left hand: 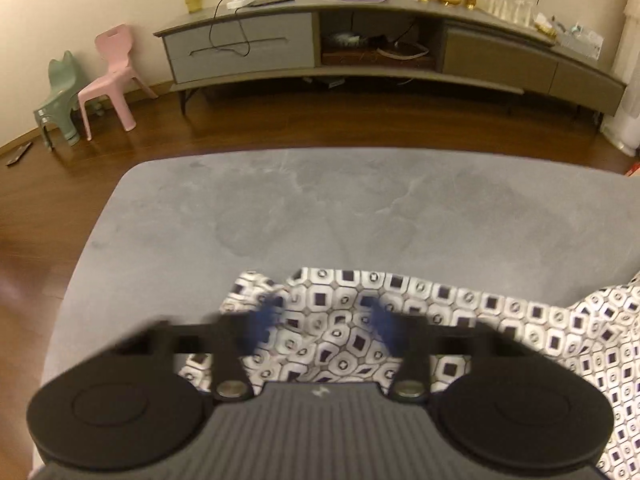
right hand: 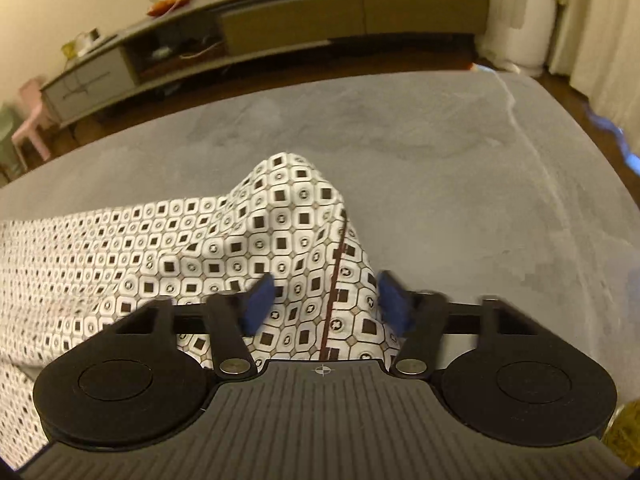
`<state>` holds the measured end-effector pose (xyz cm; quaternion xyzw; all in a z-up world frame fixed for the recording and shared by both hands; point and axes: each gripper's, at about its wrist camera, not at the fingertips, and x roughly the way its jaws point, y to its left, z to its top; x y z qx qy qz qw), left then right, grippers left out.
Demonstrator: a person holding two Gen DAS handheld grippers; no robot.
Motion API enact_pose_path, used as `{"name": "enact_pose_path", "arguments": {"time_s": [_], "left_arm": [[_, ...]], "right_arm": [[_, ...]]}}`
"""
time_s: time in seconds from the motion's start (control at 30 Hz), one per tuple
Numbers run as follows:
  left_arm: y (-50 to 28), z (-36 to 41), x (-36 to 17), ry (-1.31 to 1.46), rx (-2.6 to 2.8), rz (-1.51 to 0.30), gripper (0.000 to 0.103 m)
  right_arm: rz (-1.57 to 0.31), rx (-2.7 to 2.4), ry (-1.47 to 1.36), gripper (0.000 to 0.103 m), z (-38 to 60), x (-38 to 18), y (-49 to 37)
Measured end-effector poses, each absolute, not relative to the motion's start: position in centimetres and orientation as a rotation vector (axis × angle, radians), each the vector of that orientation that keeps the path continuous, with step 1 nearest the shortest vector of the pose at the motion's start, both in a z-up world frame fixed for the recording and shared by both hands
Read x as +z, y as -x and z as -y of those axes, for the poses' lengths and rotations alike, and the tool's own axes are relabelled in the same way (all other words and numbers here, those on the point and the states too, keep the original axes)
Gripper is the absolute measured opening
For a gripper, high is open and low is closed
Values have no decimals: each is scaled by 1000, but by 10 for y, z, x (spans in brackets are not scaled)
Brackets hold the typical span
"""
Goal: Fold clothes
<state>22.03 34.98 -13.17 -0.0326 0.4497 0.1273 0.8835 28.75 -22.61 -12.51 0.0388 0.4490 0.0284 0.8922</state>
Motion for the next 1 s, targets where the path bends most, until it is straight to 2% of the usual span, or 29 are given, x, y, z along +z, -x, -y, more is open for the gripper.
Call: {"name": "enact_pose_path", "arguments": {"time_s": [0.03,0.1,0.2,0.27,0.3,0.33,0.37,0.4,0.43,0.5,0.57,0.7,0.77,0.93,1.0], "left_arm": [[-220,-352,-129,67,277,-917,1],[-214,-362,-114,92,332,-828,1],[-199,-394,-85,266,449,-663,0],[-204,-394,-80,226,504,-653,1],[-209,-395,-84,241,474,-692,15],[-213,-393,-89,244,453,-735,17],[-215,-387,-91,209,479,-747,16],[-213,-381,-91,168,508,-736,18],[-208,-376,-91,150,507,-726,20],[-200,-365,-90,116,504,-707,20],[-192,-356,-91,106,473,-707,23],[-180,-347,-101,116,381,-772,24],[-178,-347,-108,106,375,-830,23],[-170,-349,-134,131,297,-940,24],[-171,-347,-136,100,307,-935,25]], "right_arm": [[-935,70,-68,0,223,-124,-288],[-889,66,-10,0,215,-114,-284],[-722,-5,75,0,208,-78,-269],[-682,-70,123,0,203,-68,-270],[-709,-94,145,0,201,-73,-277],[-735,-118,167,7,199,-78,-283],[-759,-141,178,23,198,-84,-289],[-782,-161,175,34,200,-91,-293],[-791,-188,177,49,202,-96,-296],[-770,-253,165,53,208,-99,-294],[-757,-274,94,62,220,-97,-287],[-774,-244,18,66,232,-95,-271],[-817,-172,-41,75,239,-98,-257],[-890,-95,-28,74,236,-118,-234],[-910,-70,-24,54,234,-128,-233]]}}
